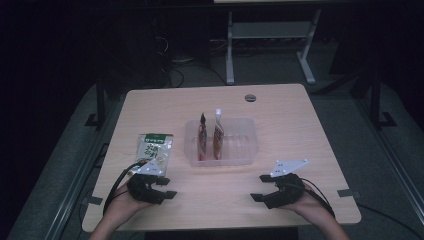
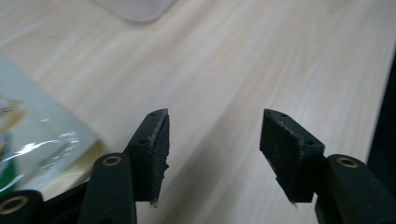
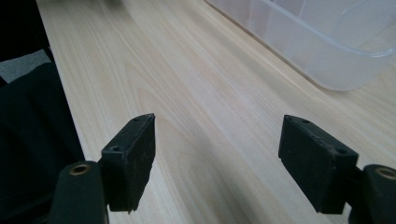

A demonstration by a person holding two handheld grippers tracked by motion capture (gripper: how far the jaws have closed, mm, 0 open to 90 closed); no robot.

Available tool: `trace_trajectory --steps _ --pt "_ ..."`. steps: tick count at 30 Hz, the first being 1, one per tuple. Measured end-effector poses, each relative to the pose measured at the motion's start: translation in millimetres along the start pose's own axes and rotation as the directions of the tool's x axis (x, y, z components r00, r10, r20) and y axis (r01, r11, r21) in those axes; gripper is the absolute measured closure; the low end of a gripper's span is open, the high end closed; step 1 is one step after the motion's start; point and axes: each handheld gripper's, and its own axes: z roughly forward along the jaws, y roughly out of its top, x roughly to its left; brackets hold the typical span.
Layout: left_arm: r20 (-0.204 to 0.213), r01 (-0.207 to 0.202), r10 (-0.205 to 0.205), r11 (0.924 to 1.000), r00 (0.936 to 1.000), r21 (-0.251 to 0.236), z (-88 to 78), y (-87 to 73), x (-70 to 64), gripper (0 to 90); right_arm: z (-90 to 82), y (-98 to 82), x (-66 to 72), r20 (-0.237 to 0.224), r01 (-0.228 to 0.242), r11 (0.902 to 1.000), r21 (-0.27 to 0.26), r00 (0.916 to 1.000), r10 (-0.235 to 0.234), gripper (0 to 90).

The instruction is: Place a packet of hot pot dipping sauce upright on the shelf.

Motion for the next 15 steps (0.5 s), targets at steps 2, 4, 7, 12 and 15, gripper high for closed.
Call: trace_trajectory --steps 2,4,7,12,15 --pt "-0.022 0.01 -0.01 0.9999 0.9997 -0.004 -3.0 1.6 4.7 48.6 0.7 -0.5 -0.3 -0.004 0.005 1.0 0.001 1.0 -0.005 26.7" --pt "-0.046 0.017 -0.017 0.9998 0.9988 -0.007 -5.8 3.5 10.1 53.4 1.7 -0.6 0.3 -0.007 0.002 1.0 0.006 1.0 -0.002 26.7" --pt "-0.074 0.049 -0.05 0.9985 0.996 -0.024 -10.6 6.1 21.1 57.8 2.4 -0.6 0.5 -0.011 0.005 0.9999 0.009 0.9999 -0.005 26.7" --pt "-0.116 0.095 -0.1 0.9943 0.9882 -0.049 -14.8 5.8 38.6 61.8 2.5 -1.1 0.0 -0.011 -0.005 1.0 0.008 0.9999 0.005 26.7" --pt "-0.133 0.115 -0.122 0.9917 0.9836 -0.058 -15.1 6.2 47.5 65.2 2.0 -1.0 -0.1 -0.013 -0.009 0.9999 0.006 0.9999 0.009 26.7"
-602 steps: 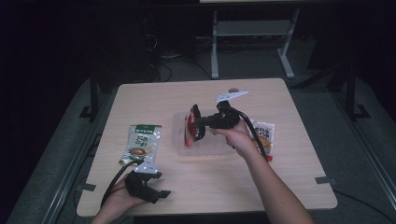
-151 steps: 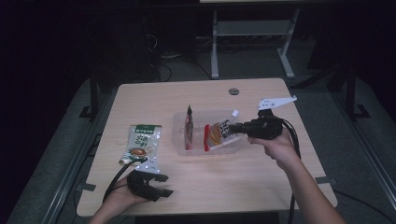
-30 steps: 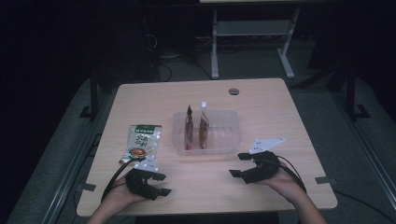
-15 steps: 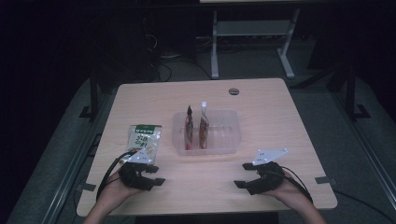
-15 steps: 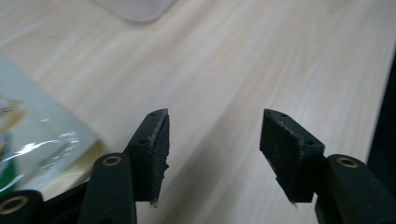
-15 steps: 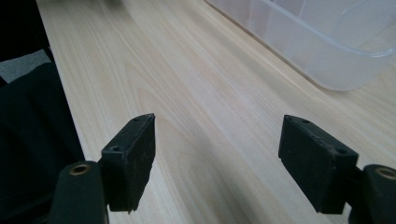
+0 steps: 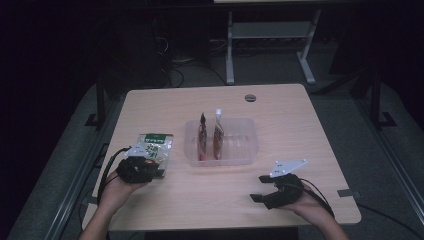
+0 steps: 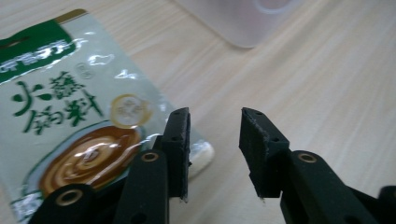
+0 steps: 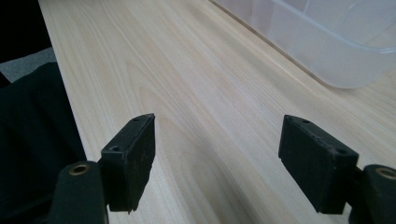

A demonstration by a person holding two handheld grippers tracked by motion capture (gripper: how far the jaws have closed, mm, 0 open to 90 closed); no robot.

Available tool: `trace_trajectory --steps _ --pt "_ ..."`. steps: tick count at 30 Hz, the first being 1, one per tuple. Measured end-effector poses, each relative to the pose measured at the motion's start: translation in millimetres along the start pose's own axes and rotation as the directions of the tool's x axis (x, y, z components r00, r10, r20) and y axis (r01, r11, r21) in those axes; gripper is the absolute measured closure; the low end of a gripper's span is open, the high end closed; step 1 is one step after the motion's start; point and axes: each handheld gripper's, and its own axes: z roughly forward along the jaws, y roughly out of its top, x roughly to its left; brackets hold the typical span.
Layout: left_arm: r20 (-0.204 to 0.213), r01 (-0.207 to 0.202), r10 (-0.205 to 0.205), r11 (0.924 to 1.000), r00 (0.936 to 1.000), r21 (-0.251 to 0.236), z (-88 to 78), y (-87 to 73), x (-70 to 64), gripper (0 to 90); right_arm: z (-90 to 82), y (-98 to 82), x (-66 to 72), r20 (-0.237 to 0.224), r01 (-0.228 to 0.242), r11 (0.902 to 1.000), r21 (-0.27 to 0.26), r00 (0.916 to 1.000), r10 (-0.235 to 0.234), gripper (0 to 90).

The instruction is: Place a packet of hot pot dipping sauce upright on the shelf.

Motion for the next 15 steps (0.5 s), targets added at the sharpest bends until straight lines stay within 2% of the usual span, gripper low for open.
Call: trace_trajectory --steps 3,7,9,12,14,15 --pt "-0.014 0.019 -0.019 0.9998 0.9997 -0.01 0.8 5.9 9.0 75.1 0.5 0.1 0.0 0.0 0.003 1.0 -0.001 1.0 -0.003 26.7" --pt "-0.042 0.017 -0.018 0.9997 0.999 -0.017 7.1 15.3 19.3 88.1 1.2 0.0 0.4 -0.002 0.002 1.0 0.004 1.0 -0.002 26.7" --pt "-0.063 0.017 -0.018 0.9998 0.9978 -0.008 12.3 20.6 23.8 89.6 1.3 0.0 0.2 -0.002 0.001 1.0 0.005 1.0 -0.001 26.7" --pt "-0.094 0.047 -0.048 0.9987 0.9944 -0.019 19.6 29.0 33.2 89.7 1.0 -0.4 -0.3 0.0 -0.001 1.0 0.006 1.0 0.001 26.7" --pt "-0.125 0.045 -0.046 0.9989 0.9911 -0.011 24.5 33.6 40.8 89.7 0.8 -0.6 -0.8 0.0 -0.001 1.0 0.004 1.0 0.001 26.7" --pt "-0.133 0.067 -0.069 0.9975 0.9887 -0.02 27.4 35.1 44.6 89.7 0.6 -0.5 -0.8 -0.001 -0.004 1.0 0.005 1.0 0.004 26.7"
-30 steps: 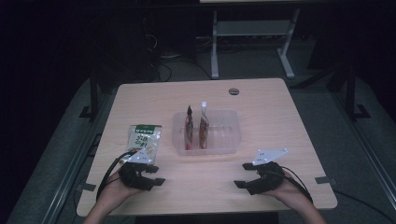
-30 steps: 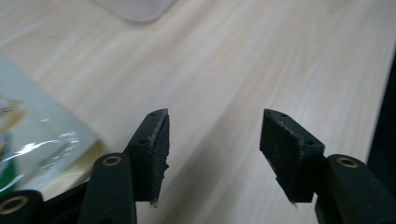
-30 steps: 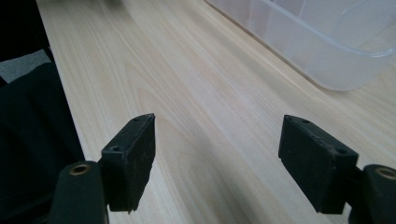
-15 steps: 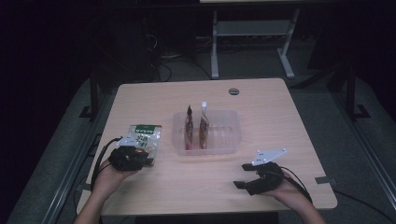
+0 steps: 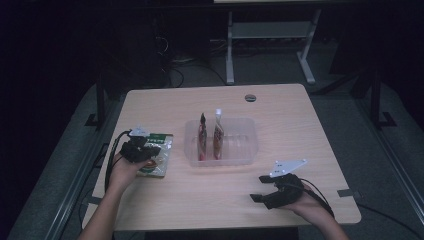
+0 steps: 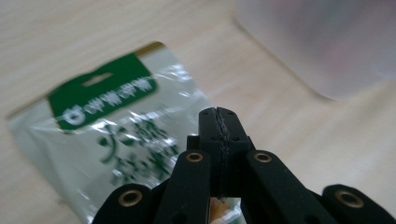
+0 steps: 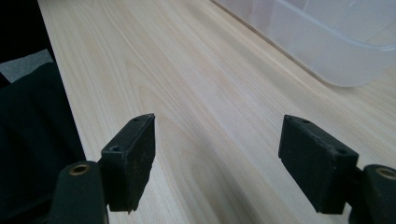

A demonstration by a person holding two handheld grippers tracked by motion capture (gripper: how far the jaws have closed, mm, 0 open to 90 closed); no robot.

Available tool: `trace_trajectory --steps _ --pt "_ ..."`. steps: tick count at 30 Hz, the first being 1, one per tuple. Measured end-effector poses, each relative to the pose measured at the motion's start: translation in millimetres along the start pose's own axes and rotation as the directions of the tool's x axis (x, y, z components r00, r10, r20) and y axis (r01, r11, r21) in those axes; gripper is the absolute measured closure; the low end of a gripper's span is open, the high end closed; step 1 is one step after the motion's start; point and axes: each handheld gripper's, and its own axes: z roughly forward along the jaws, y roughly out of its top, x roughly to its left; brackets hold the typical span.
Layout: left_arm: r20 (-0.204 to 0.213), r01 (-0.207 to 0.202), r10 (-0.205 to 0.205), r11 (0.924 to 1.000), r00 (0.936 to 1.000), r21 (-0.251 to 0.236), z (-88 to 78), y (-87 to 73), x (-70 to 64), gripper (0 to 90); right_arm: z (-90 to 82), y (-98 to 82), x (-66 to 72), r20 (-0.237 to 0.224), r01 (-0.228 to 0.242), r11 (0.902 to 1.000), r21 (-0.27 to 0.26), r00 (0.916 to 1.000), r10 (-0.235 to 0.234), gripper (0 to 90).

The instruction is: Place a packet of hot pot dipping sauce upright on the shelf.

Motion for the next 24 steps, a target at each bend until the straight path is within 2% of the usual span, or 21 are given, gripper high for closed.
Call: trace_trajectory --steps 2,6,9,12,14,17,19,24 --pt "-0.029 0.013 -0.013 0.9998 0.9995 0.013 2.7 2.8 8.6 89.7 0.0 -0.2 -0.2 0.0 0.0 1.0 0.0 1.0 0.0 26.7" --pt "-0.07 0.075 -0.076 0.997 0.9946 -0.021 -1.9 4.4 30.4 89.7 -0.3 -1.2 -0.6 -0.002 0.003 1.0 0.0 1.0 -0.003 26.7" --pt "-0.105 0.083 -0.084 0.9964 0.9909 -0.017 -3.6 3.2 44.8 89.7 0.3 -1.5 -1.0 -0.002 0.004 1.0 0.003 1.0 -0.004 26.8" --pt "-0.145 0.114 -0.116 0.9932 0.9826 -0.021 -7.2 -1.6 56.4 89.8 0.9 -1.2 -0.5 -0.004 0.006 1.0 0.004 1.0 -0.006 26.7" --pt "-0.157 0.141 -0.143 0.9897 0.9772 -0.027 -10.6 -6.9 63.9 89.7 1.7 -1.1 -0.2 -0.004 0.005 1.0 0.006 1.0 -0.005 26.8" --pt "-0.178 0.165 -0.166 0.9861 0.97 -0.019 -9.8 -14.5 70.1 89.7 3.0 -1.3 -0.6 -0.005 0.012 0.9999 0.011 0.9999 -0.012 26.8" --pt "-0.182 0.176 -0.176 0.9843 0.9674 -0.016 -6.2 -17.5 73.0 89.7 3.4 -1.1 -0.2 -0.005 0.009 0.9999 0.014 0.9999 -0.009 26.8" --pt "-0.173 0.198 -0.195 0.9803 0.9655 0.0 6.4 -21.1 75.2 89.7 3.4 -0.8 0.9 -0.004 0.012 0.9998 0.015 0.9999 -0.012 26.9"
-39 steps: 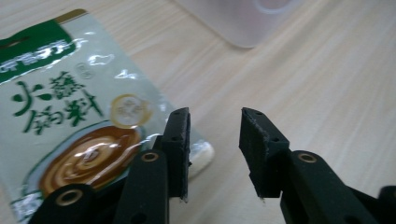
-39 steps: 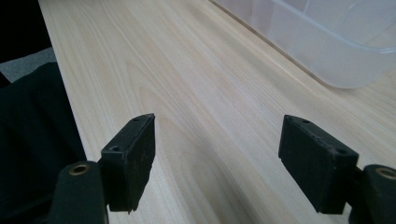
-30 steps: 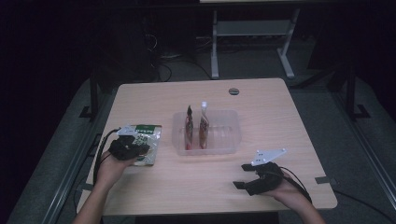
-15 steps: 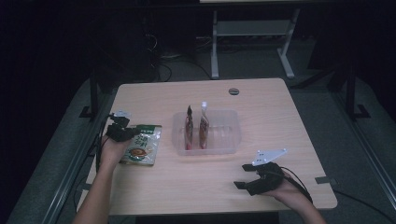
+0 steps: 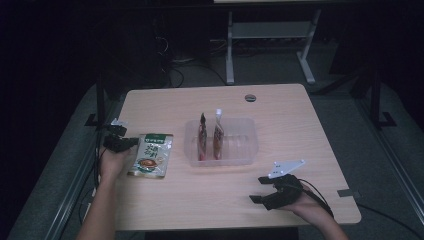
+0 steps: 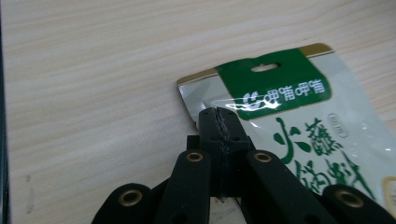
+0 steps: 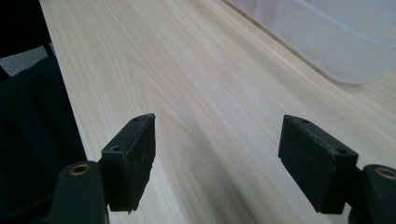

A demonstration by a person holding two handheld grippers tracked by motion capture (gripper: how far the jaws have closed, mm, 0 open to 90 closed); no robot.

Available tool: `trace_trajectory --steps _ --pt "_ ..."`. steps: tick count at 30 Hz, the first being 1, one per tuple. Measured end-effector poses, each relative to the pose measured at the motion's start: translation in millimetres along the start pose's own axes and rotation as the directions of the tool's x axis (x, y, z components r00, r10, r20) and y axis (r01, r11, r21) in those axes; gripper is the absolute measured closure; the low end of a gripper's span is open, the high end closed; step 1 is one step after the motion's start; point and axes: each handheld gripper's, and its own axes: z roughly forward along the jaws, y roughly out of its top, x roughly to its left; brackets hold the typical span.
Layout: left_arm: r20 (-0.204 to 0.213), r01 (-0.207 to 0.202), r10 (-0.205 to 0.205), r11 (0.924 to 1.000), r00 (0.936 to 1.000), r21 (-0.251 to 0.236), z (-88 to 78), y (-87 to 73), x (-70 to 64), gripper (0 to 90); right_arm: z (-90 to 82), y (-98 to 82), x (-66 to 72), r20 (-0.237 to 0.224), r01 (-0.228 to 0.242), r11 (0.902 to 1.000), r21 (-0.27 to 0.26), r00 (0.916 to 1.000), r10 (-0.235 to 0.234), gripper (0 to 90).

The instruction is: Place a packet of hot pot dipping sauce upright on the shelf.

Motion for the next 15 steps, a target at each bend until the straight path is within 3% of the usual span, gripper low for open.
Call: trace_trajectory --steps 3,8,15 --pt "0.01 -0.005 0.005 1.0 0.9999 -0.003 3.2 0.2 -2.4 89.7 0.5 0.1 -0.6 -0.003 -0.001 1.0 0.001 1.0 0.001 26.9" --pt "0.047 -0.057 0.057 0.9984 0.9973 0.001 7.6 3.5 -14.3 89.7 1.0 0.4 -0.6 -0.004 0.003 1.0 0.001 1.0 -0.003 26.9" --pt "0.129 -0.137 0.135 0.9904 0.9825 0.012 12.6 9.2 -35.3 89.7 1.3 0.6 -0.1 -0.008 0.006 1.0 0.002 0.9999 -0.006 26.9"
